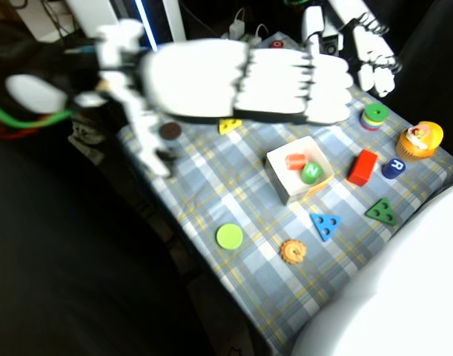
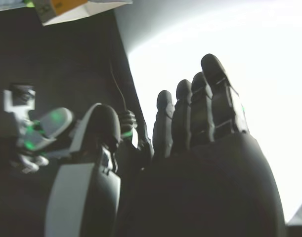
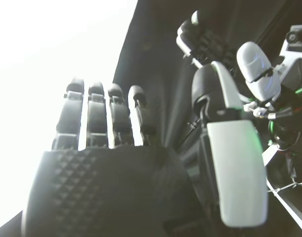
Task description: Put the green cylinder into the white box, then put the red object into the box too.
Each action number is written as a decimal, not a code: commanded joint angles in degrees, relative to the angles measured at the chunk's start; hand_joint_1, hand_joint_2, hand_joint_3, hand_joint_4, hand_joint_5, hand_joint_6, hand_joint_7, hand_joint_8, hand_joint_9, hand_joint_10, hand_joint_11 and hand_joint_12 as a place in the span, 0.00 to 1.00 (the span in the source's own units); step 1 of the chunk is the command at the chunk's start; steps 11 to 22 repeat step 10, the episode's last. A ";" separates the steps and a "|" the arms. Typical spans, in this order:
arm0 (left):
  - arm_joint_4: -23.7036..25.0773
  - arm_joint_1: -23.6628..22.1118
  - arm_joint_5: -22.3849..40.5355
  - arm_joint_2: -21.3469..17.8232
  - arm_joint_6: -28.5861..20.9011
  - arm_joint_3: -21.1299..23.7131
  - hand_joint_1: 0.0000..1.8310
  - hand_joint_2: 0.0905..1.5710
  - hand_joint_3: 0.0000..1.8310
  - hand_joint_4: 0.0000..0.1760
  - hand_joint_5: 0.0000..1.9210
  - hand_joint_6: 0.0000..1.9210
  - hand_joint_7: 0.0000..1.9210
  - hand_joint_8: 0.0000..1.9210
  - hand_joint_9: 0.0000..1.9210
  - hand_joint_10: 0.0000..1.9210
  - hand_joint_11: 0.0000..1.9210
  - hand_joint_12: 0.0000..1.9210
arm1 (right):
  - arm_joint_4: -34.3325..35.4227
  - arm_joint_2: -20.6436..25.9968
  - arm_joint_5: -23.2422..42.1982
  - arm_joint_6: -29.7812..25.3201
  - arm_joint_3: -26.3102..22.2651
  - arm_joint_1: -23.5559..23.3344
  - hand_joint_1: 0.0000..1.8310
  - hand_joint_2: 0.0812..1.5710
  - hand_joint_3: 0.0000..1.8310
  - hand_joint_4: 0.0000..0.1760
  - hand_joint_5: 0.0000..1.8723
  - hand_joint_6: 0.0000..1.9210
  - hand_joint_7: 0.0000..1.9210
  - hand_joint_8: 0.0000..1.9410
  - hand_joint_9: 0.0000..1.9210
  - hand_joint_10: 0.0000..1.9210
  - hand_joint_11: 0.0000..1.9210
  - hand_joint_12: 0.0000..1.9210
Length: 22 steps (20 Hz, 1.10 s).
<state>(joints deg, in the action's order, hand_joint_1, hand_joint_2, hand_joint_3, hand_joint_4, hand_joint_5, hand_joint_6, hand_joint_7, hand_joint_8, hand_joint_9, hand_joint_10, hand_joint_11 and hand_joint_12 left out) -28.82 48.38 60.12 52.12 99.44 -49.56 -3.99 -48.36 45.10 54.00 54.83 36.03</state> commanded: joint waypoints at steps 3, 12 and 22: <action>4.40 1.70 12.63 -1.72 -9.29 0.02 0.30 0.87 0.00 0.61 0.04 0.00 0.03 0.00 0.01 0.00 0.00 0.08 | 3.62 3.17 18.20 -0.11 -2.43 3.11 0.31 0.79 0.00 0.12 0.00 0.00 0.00 0.00 0.00 0.00 0.00 0.18; 9.85 7.21 30.39 -5.10 -30.70 -0.97 0.21 0.86 0.00 0.58 0.00 0.00 0.01 0.00 0.03 0.00 0.00 0.13 | 12.06 9.33 42.45 -1.79 -6.65 15.26 0.28 0.82 0.00 0.00 0.00 0.00 0.00 0.00 0.00 0.00 0.00 0.20; 9.85 7.21 30.39 -5.10 -30.70 -0.97 0.21 0.86 0.00 0.58 0.00 0.00 0.01 0.00 0.03 0.00 0.00 0.13 | 12.06 9.33 42.45 -1.79 -6.65 15.26 0.28 0.82 0.00 0.00 0.00 0.00 0.00 0.00 0.00 0.00 0.00 0.20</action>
